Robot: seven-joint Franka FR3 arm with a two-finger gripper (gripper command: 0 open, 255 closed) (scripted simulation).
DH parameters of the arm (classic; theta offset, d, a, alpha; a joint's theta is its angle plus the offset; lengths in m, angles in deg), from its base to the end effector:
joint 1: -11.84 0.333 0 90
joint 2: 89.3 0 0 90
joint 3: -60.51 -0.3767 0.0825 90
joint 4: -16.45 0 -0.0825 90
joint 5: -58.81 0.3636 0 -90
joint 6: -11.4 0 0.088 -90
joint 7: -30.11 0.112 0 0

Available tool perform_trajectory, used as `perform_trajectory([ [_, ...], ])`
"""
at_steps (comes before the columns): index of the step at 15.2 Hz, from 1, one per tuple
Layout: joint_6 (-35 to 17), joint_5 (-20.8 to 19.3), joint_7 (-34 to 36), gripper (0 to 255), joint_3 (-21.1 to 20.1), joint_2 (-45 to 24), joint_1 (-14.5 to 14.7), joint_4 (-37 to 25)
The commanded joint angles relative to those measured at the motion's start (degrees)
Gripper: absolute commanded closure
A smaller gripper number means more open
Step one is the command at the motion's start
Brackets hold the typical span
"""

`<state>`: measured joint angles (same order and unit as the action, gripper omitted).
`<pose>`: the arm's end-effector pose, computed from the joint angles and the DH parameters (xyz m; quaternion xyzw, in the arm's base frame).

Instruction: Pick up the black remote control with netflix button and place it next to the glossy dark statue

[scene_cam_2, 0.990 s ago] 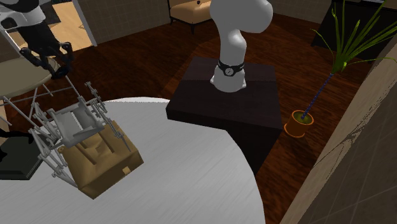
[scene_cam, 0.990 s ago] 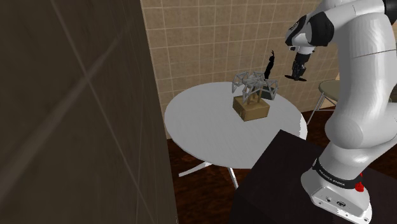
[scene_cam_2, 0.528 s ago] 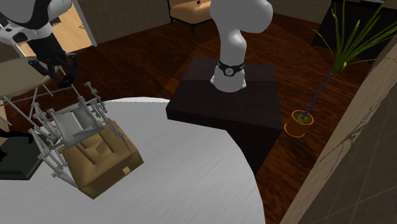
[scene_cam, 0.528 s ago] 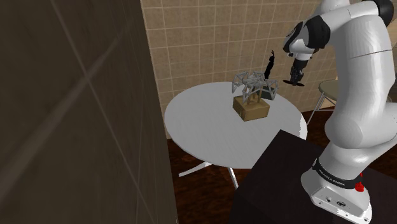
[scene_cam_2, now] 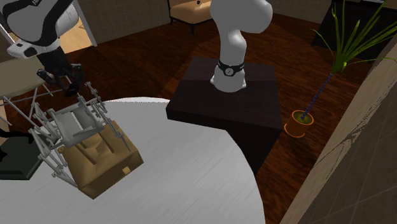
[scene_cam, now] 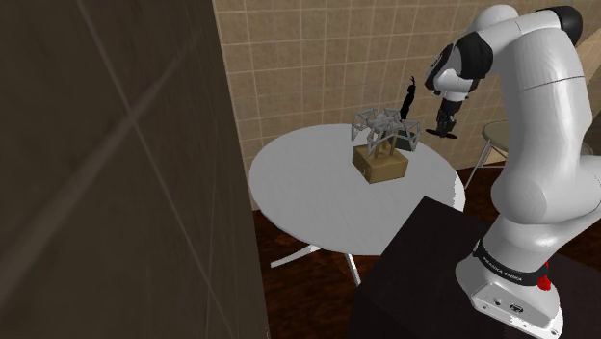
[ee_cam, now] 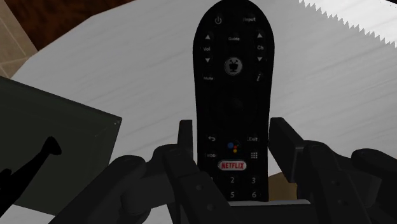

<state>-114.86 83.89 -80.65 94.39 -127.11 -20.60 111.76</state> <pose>0.3579 -0.5983 0.3281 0.9531 0.3025 0.0016 0.0072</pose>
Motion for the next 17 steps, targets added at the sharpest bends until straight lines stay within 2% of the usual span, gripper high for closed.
perform_trajectory([
  [1, -1.1, 0.6, -0.3, 255, -0.5, -0.9, -0.2, 0.3],
  [17, -8.3, 4.9, -2.7, 255, -4.5, -8.9, -3.0, -0.3],
])
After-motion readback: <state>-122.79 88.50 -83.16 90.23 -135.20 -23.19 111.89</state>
